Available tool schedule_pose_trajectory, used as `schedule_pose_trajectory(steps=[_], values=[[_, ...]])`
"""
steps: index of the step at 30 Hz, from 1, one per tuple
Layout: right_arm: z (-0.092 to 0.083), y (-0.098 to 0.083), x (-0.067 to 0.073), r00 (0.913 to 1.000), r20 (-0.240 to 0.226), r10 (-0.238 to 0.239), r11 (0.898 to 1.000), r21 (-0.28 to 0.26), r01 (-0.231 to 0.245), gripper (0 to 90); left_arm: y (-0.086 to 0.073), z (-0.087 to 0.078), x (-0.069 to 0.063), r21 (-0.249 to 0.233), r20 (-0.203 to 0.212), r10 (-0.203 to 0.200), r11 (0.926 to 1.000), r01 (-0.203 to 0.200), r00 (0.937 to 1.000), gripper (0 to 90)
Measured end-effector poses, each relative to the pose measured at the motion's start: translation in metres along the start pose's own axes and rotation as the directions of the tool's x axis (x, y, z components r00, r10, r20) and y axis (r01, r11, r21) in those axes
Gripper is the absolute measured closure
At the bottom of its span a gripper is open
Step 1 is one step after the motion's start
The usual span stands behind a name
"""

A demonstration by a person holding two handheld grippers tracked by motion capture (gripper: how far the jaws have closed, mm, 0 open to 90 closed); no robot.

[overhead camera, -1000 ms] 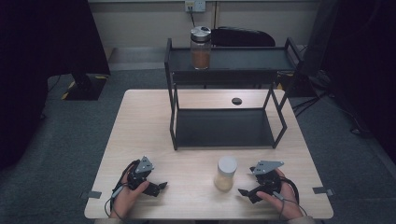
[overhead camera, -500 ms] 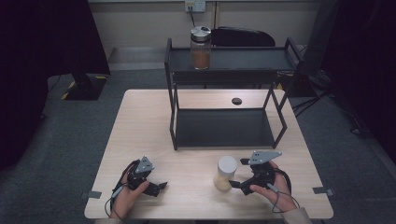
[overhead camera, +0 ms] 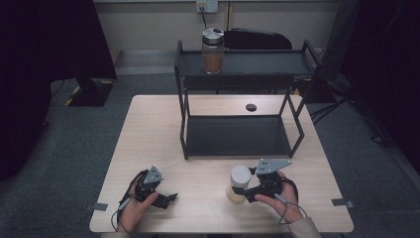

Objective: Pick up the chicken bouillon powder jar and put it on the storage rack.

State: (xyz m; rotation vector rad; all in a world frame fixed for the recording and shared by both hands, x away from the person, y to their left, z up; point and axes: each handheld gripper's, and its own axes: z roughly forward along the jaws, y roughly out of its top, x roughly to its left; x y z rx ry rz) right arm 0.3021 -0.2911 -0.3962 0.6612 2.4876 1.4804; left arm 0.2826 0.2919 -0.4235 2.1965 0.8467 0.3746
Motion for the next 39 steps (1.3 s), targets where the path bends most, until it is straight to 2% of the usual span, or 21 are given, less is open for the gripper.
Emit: schedule_pose_trajectory(steps=[5,8,12,21,28,39], values=[[0.006,0.001,-0.001,0.9995,-0.019,-0.025,1.000,-0.012,0.025,32.5,0.000,0.000,0.000,0.000,0.000,0.000,1.0000,0.000,1.0000,0.0],[0.007,0.004,0.003,0.9986,-0.001,-0.053,0.999,-0.004,0.053,33.8,0.000,0.000,0.000,0.000,0.000,0.000,1.0000,0.000,1.0000,0.0],[0.008,0.007,0.006,0.9984,0.016,-0.053,0.999,0.002,0.053,34.0,0.000,0.000,0.000,0.000,0.000,0.000,1.0000,0.000,1.0000,0.0],[0.005,0.011,0.004,0.9974,0.072,0.005,1.000,0.004,-0.005,34.2,0.000,0.000,0.000,0.001,0.000,0.000,1.0000,0.000,1.0000,0.0],[-0.008,0.025,0.001,0.9880,0.152,0.027,0.999,0.017,-0.030,34.2,0.000,0.000,0.000,0.001,0.000,0.000,1.0000,0.000,1.0000,0.0],[-0.022,0.047,-0.017,0.9850,0.166,0.049,0.999,-0.004,-0.049,34.3,0.000,0.000,0.000,0.001,0.000,0.000,1.0000,0.000,1.0000,0.0]])
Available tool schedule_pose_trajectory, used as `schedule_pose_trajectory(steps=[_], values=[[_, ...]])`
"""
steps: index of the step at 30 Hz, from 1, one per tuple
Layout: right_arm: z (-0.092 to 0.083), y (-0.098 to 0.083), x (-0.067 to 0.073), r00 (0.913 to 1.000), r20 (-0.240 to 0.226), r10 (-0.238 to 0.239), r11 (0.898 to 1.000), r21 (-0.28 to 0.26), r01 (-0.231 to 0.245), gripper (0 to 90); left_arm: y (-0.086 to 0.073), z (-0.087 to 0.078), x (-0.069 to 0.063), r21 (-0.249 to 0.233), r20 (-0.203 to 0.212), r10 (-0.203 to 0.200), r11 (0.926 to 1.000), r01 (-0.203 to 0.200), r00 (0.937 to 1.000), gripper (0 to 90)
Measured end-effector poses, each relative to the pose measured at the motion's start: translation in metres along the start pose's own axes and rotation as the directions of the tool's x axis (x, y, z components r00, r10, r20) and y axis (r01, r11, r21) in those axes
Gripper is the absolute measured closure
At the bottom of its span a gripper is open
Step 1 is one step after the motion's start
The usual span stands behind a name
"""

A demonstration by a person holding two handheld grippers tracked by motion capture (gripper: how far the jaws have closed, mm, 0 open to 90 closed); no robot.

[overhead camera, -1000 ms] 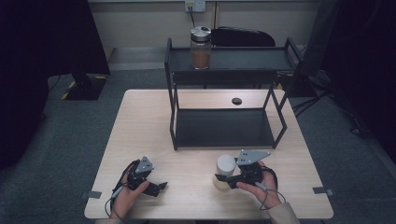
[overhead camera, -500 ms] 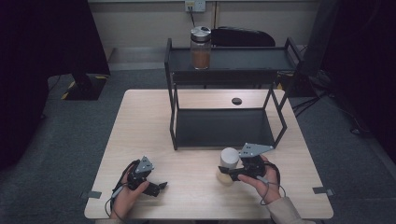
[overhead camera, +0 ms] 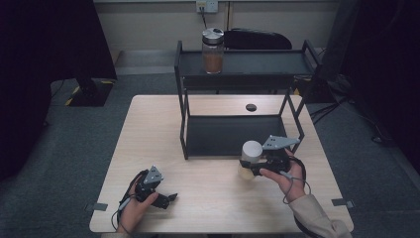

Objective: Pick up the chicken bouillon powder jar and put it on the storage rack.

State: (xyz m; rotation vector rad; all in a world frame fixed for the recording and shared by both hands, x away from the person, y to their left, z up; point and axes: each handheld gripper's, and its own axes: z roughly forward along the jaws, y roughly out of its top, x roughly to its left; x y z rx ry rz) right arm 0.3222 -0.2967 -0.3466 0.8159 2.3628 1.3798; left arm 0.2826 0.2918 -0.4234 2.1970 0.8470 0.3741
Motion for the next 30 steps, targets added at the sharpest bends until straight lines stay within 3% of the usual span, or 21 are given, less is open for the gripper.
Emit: schedule_pose_trajectory(steps=[30], values=[[-0.031,0.061,-0.030,0.9991,0.041,0.011,0.999,-0.031,-0.009,34.4,0.000,0.000,0.000,0.001,0.000,0.001,1.0000,-0.001,1.0000,0.0]])
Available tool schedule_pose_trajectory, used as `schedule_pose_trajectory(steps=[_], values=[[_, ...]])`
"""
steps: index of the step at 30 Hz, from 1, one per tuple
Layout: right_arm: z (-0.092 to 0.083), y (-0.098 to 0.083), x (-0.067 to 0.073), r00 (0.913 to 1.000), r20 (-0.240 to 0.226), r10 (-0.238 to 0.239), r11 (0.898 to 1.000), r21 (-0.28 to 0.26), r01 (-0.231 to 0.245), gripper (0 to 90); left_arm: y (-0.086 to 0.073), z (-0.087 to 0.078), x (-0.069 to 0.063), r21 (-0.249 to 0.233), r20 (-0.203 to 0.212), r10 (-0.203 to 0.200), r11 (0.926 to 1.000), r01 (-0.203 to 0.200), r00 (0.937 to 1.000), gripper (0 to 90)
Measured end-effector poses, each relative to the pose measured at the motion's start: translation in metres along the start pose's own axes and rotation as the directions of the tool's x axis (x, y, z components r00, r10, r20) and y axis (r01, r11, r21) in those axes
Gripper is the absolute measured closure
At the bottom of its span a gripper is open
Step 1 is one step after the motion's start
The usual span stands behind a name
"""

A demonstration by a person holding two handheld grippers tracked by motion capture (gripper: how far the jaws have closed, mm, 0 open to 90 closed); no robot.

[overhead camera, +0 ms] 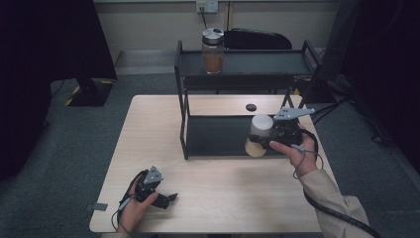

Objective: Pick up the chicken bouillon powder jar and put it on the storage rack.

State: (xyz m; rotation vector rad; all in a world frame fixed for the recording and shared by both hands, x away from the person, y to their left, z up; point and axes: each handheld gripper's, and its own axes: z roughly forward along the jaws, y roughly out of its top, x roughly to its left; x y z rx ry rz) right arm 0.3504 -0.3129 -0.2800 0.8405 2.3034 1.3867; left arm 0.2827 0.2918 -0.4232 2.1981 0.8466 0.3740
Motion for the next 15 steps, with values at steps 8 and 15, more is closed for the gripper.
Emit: schedule_pose_trajectory(steps=[8,15], values=[[-0.008,0.025,-0.004,1.0000,-0.004,-0.009,1.000,-0.008,0.009,34.4,0.000,0.000,0.000,0.000,0.000,-0.001,1.0000,0.001,1.0000,0.0],[-0.018,0.045,-0.006,0.9998,0.003,-0.022,1.000,-0.020,0.022,34.4,0.000,0.000,0.000,-0.002,-0.001,0.000,1.0000,0.000,1.0000,0.0]])
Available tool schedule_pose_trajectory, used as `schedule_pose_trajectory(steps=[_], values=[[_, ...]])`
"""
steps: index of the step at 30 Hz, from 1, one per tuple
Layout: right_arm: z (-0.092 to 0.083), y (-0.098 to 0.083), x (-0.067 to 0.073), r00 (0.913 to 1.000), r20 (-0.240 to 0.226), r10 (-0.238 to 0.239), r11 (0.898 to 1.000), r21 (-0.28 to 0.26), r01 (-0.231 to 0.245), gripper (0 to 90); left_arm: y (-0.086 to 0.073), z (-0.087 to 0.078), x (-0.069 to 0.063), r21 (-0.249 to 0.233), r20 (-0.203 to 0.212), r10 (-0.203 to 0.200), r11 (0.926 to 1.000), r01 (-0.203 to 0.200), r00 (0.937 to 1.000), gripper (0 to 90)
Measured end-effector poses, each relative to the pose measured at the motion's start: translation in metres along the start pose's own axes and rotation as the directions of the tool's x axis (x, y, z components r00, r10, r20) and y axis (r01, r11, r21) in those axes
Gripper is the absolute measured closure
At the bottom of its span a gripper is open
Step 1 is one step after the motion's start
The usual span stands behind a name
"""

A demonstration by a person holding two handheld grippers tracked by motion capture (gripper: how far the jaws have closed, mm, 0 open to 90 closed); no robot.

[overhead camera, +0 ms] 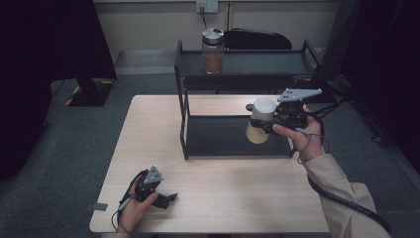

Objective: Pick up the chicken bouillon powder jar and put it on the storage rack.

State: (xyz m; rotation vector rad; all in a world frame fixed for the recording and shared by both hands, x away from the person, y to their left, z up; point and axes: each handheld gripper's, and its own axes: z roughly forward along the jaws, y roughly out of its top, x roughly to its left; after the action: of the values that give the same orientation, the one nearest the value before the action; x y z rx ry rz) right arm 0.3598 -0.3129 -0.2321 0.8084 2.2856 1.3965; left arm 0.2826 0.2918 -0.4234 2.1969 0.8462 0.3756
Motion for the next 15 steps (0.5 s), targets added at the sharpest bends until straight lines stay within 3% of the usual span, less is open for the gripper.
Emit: schedule_pose_trajectory(steps=[15], values=[[-0.017,0.040,0.000,0.9999,0.005,-0.015,1.000,-0.004,0.015,34.5,0.000,0.000,0.000,0.001,0.000,0.000,1.0000,0.000,1.0000,0.0]])
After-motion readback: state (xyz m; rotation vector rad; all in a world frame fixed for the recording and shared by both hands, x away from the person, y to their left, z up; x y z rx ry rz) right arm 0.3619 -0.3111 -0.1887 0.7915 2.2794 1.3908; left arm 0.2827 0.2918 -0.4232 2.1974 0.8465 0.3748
